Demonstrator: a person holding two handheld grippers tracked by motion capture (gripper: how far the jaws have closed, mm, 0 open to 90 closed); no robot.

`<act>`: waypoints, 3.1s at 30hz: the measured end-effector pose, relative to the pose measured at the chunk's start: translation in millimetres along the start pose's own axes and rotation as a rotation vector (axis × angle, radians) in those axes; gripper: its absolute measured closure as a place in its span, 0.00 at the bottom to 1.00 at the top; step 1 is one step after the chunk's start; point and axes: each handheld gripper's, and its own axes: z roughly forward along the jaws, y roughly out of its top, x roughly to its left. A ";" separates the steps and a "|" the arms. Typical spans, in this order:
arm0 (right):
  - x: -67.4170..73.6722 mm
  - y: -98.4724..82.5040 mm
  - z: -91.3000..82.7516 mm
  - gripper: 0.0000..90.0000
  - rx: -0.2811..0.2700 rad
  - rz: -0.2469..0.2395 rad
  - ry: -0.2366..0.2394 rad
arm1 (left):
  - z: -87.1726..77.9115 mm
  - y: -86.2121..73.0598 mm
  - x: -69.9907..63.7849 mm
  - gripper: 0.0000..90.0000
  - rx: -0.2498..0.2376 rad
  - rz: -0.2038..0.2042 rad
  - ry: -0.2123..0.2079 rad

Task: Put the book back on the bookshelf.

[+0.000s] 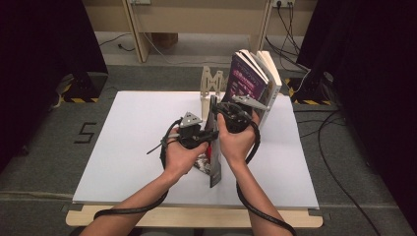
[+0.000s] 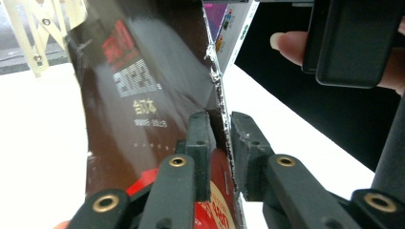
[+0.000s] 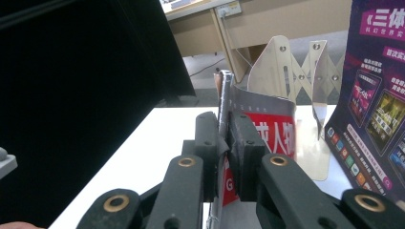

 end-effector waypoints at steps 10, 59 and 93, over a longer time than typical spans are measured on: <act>6.0 -2.1 3.2 0.94 0.010 -0.045 -0.017 | -0.6 -2.5 1.9 0.90 0.009 -0.055 0.001; -87.1 -13.3 -68.2 0.71 -0.065 0.034 -0.093 | -13.4 0.5 30.4 0.97 -0.040 -0.138 0.013; -157.6 -119.5 -88.8 0.67 0.127 0.132 -0.271 | -36.4 39.5 48.9 0.97 -0.247 -0.045 0.105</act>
